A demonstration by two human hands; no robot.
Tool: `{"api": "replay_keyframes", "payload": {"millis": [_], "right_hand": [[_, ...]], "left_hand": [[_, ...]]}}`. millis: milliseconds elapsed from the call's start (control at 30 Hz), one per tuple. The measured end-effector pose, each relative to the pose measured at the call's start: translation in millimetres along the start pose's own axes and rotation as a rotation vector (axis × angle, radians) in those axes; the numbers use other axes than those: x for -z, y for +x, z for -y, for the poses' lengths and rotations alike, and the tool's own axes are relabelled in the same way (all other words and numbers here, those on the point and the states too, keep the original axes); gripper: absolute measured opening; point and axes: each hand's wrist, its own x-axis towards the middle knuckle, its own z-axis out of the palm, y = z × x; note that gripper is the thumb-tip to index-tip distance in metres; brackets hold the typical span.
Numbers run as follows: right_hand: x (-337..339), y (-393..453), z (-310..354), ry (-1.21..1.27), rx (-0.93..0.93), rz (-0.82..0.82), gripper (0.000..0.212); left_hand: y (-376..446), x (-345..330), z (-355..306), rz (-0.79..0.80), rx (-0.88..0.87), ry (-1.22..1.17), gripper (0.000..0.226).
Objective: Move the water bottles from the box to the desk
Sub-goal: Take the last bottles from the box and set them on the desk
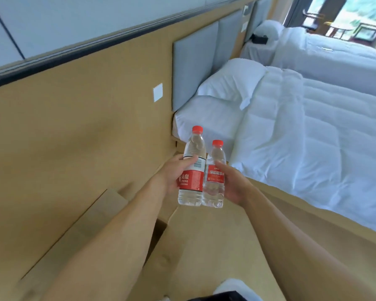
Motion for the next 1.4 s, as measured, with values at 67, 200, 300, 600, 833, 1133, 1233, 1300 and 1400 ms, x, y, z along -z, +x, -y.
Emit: {"api": "replay_keyframes", "payload": {"millis": [67, 200, 300, 600, 833, 1133, 1233, 1300, 1400], "right_hand": [[31.1, -20.8, 2.4, 0.045, 0.036, -0.055, 0.056], [103.1, -70.9, 5.9, 0.131, 0.087, -0.178, 0.054], [163.1, -115.2, 7.2, 0.177, 0.11, -0.275, 0.053], [329.2, -259.3, 4.6, 0.289, 0.2, -0.522, 0.037], [429.4, -366.6, -21.3, 0.244, 0.139, -0.828, 0.035], [513.6, -453.2, -52.8, 0.422, 0.187, -1.075, 0.043], [544.1, -469.5, -51.7, 0.474, 0.204, -1.148, 0.042], [567.0, -477.7, -47.0, 0.488, 0.209, -1.187, 0.039], [602.7, -487.5, -33.1, 0.518, 0.221, -1.245, 0.038]], "left_hand": [[10.8, -36.2, 3.1, 0.024, 0.025, 0.029, 0.058], [30.7, -122.3, 18.2, 0.169, 0.111, 0.054, 0.055], [48.4, -190.9, 38.6, 0.305, 0.149, 0.129, 0.057], [82.2, -404.5, 114.8, 0.595, 0.212, 0.33, 0.024], [77.1, -558.6, 178.1, 0.801, 0.245, 0.484, 0.044], [75.7, -702.8, 239.2, 1.006, 0.329, 0.593, 0.045], [85.9, -748.6, 254.7, 1.128, 0.351, 0.621, 0.041], [96.4, -780.5, 263.1, 1.176, 0.341, 0.671, 0.039], [120.6, -828.7, 273.6, 1.196, 0.344, 0.757, 0.034]]}}
